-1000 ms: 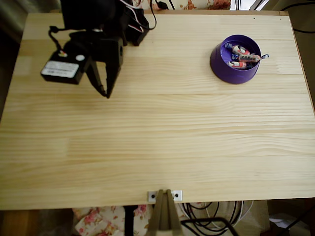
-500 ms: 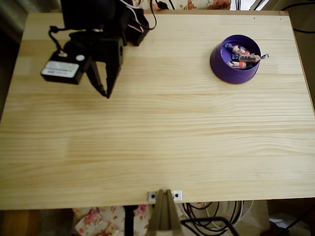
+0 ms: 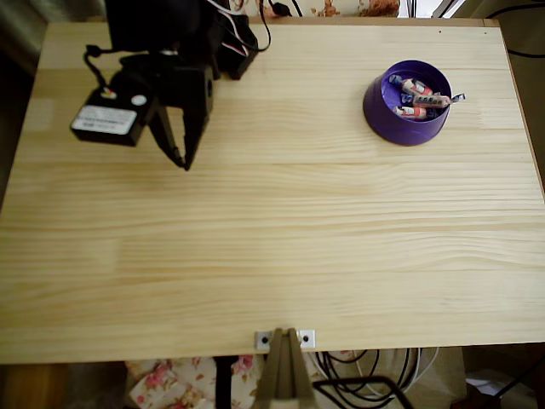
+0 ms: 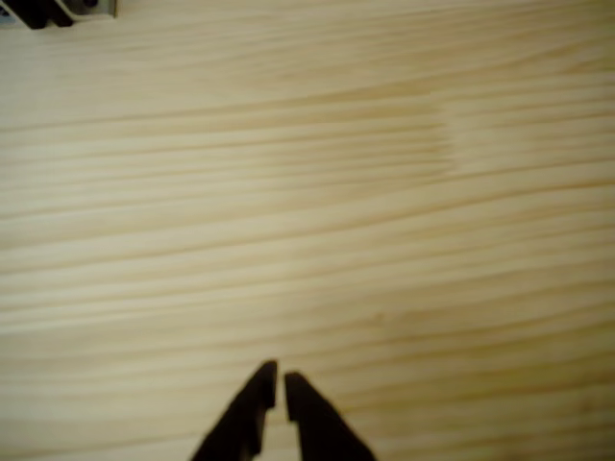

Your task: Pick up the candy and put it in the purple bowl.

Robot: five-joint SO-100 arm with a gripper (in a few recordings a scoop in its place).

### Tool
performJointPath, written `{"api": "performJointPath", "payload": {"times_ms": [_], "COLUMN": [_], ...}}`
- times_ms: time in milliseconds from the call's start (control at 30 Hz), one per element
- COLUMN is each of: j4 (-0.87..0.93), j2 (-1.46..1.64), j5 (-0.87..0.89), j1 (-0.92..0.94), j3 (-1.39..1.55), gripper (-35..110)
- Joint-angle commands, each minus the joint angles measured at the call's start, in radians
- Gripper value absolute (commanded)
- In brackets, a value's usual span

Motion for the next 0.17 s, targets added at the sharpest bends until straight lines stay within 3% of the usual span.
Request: {"api": "performJointPath", "payload": {"times_ms": [0,133], "j4": [0.005,0.005], "j2": [0.012,0.012], "j5": [0.002,0.002], "j1": [0.012,0.012], "j3": [-0.023,-0.023], "gripper": [1,1]}}
